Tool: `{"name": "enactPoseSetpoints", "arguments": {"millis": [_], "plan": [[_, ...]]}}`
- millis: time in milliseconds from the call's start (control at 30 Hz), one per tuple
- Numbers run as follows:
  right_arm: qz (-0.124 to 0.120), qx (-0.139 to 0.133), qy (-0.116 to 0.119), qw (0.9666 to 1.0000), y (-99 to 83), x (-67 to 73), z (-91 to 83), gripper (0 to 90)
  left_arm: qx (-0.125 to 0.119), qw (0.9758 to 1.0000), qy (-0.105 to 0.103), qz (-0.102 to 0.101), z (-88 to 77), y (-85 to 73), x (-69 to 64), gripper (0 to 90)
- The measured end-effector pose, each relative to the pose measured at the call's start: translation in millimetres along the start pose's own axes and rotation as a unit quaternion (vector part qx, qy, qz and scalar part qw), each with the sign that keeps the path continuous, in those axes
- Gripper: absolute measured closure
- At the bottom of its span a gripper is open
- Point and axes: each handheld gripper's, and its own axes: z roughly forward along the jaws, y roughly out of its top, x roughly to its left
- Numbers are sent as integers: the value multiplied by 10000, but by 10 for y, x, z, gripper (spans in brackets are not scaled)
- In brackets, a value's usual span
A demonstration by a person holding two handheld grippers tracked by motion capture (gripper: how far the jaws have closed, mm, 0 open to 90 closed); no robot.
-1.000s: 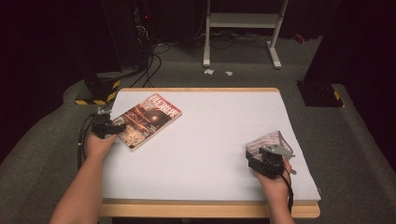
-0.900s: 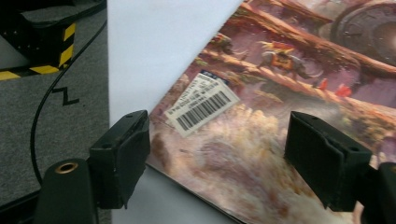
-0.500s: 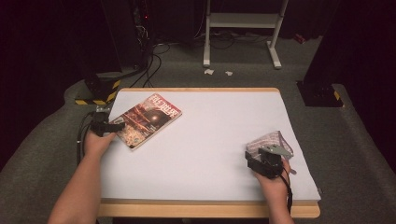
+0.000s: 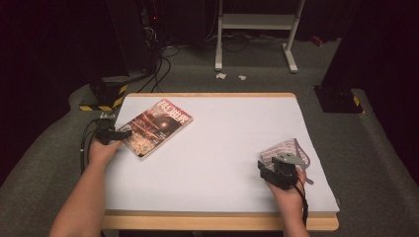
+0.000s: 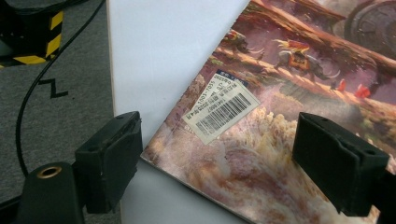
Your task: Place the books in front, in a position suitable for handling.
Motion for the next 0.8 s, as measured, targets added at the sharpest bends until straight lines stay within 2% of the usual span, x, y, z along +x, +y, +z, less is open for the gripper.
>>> {"name": "enactPoseSetpoints", "arguments": {"millis": [167,300,367,400,467,567,633,700,733,767,800], "plan": [[-42,22,29,10000,8,32,20,411,37,9999,-122,97,-71,-59,-46,197],[-52,13,55,10000,19,59,17,412,51,9995,-199,256,-159,-135,-142,232],[-78,2,73,9999,24,74,16,412,37,9991,-262,343,-206,-180,-209,269],[-85,0,79,9999,27,78,12,412,21,9983,-342,466,-248,-225,-306,279],[-72,-12,82,9999,30,86,8,413,26,9980,-361,521,-263,-239,-347,283],[-108,-42,104,9999,41,104,-6,412,-10,9964,-396,752,-328,-312,-532,290],[-104,-72,135,9998,50,124,-17,412,-73,9955,-504,802,-388,-388,-628,308],[-129,-84,158,9998,50,131,-19,412,-105,9954,-510,805,-413,-412,-649,323],[-137,-84,167,9997,50,133,-22,412,-149,9954,-505,796,-444,-433,-662,323],[-139,-88,175,9997,51,135,-26,412,-363,9958,-395,742,-526,-478,-682,323],[-139,-88,175,9997,51,135,-26,412,-363,9958,-395,742,-526,-478,-682,315]]}}
